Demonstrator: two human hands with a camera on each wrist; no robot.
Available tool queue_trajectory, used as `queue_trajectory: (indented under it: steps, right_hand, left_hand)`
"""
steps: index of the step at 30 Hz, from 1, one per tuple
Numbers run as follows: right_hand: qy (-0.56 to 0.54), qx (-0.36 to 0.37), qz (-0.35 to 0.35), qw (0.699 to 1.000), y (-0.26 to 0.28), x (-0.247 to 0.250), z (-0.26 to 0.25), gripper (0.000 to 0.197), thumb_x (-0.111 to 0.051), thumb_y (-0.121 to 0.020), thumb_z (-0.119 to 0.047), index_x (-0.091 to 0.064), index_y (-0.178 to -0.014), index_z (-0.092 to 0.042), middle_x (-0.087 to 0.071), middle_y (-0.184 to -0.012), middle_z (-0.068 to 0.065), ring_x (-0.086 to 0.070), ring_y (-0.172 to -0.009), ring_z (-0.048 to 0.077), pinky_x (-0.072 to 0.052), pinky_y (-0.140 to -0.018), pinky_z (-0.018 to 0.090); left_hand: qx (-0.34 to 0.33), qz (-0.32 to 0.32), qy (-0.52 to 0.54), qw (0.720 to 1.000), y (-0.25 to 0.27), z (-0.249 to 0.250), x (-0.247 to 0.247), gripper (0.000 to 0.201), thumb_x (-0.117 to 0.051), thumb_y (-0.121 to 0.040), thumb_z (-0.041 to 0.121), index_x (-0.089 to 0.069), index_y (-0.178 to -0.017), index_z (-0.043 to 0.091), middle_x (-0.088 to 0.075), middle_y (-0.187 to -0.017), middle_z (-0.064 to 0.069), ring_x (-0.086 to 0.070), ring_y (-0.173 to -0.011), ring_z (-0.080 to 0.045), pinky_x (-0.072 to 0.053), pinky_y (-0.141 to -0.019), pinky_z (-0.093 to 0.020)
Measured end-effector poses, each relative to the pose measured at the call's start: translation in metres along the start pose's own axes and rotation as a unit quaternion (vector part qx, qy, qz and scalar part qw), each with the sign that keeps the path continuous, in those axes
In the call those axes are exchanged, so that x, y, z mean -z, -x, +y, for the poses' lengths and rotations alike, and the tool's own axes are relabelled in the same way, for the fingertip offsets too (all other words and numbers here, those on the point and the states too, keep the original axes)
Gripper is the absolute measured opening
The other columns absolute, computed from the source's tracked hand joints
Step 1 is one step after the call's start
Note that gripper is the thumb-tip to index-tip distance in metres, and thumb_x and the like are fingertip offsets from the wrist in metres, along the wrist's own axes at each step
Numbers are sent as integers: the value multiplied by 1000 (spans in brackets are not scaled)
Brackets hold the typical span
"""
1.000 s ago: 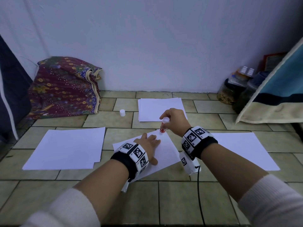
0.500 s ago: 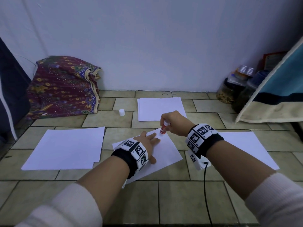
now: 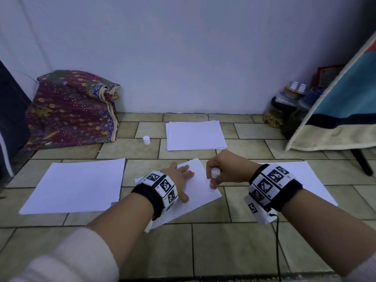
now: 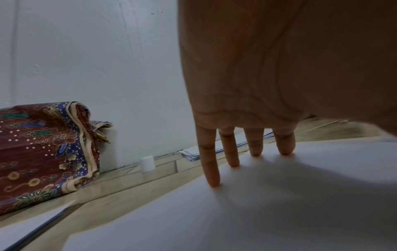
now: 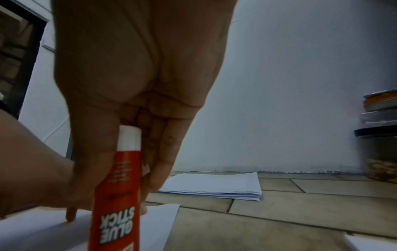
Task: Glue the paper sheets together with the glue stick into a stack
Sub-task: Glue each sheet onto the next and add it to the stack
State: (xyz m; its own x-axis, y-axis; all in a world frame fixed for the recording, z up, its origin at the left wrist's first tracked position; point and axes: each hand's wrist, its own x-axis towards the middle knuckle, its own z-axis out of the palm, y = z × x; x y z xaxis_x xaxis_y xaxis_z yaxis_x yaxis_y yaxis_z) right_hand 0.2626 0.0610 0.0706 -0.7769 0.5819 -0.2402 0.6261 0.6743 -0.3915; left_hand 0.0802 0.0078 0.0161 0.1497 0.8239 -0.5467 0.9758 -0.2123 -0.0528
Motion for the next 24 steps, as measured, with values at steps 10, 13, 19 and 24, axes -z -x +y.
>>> queue_trajectory:
  steps: [10,13,19,24]
  right_hand:
    - [-22,-48,75,996,7,11,13,21,-80,-72,-17,-72,-92,-16,-65,-78,-6,-53,-70,1,-41,-62,14]
    - [-34,-55,104,993,3,11,12,20,-79,-72,-14,-73,-91,-15,-66,-80,-4,-49,-67,1,-38,-61,16]
    - [-69,-59,135,987,-13,5,8,18,-76,-74,-13,-71,-91,-16,-67,-82,-4,-53,-74,5,-43,-65,18]
    - [-78,-78,152,982,-29,0,8,15,-72,-79,-13,-68,-94,-14,-67,-91,2,-49,-70,6,-36,-58,16]
  left_hand:
    - [-4,18,-15,1000,2,0,5,90,-66,-81,54,-17,-152,26,-17,-157,-2,-23,-139,-24,-40,-100,-41]
    - [17,49,9,999,0,5,2,88,-67,-79,57,-29,-145,14,-28,-149,-6,-28,-135,-22,-44,-96,-41]
    - [-6,71,41,997,3,6,-6,81,-61,-84,56,-21,-148,25,-9,-157,-2,-24,-138,-26,-44,-96,-41]
    - [33,58,5,998,4,2,-1,82,-57,-83,63,-25,-148,25,-31,-146,-7,-31,-133,-26,-42,-95,-39]
